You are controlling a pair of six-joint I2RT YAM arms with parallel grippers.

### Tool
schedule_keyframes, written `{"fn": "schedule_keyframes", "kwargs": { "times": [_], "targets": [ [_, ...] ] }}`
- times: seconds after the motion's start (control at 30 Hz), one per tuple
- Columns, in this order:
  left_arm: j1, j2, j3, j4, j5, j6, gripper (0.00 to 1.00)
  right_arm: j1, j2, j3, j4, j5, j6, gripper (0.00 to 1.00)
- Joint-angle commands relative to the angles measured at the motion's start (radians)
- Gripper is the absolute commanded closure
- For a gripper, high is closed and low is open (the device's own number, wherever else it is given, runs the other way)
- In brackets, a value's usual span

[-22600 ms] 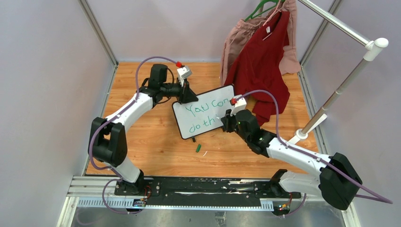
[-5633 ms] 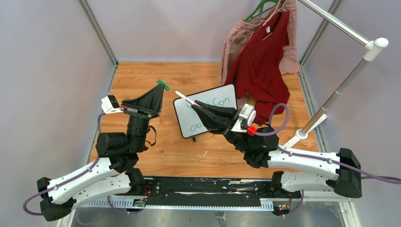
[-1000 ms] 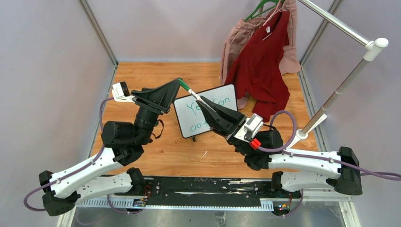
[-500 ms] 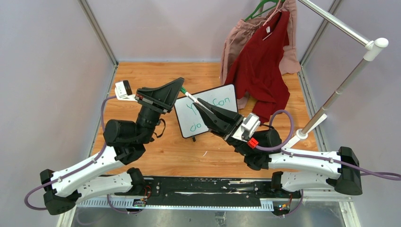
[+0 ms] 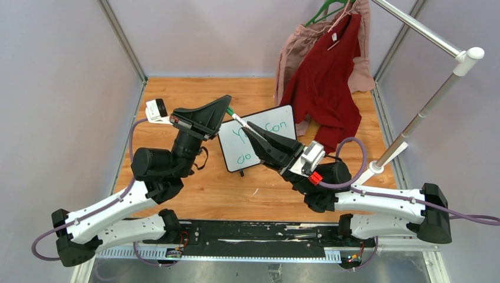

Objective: Write a sentence on the whiteboard
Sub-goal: Close the pen cap.

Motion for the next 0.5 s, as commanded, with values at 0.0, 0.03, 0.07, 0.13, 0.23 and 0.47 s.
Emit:
{"fn": "schedule_keyframes", "kwargs": {
  "times": [0.0,0.03,0.07,0.13,0.23,0.47],
  "targets": [
    [-0.011,0.048,0.012,-0.023,0.108,-0.059,1.00,0.015,0.023,0.029,0.015,0.011,-0.005,1.00],
    [-0.018,0.056,0.010,-0.023,0.109,-0.067,1.00,0.015,0.027,0.030,0.015,0.013,-0.008,1.00],
    [-0.028,0.060,0.008,-0.023,0.105,-0.068,1.00,0.014,0.030,0.033,0.015,0.015,-0.011,1.00],
    [-0.056,0.072,0.010,-0.024,0.099,-0.058,1.00,0.014,0.039,0.039,0.015,0.022,-0.015,1.00],
    [-0.096,0.097,0.019,-0.024,0.100,-0.047,1.00,0.012,0.054,0.051,0.015,0.030,-0.020,1.00],
    [-0.161,0.133,0.024,-0.023,0.086,-0.037,1.00,0.004,0.085,0.080,0.032,0.062,-0.032,1.00]
  ]
}}
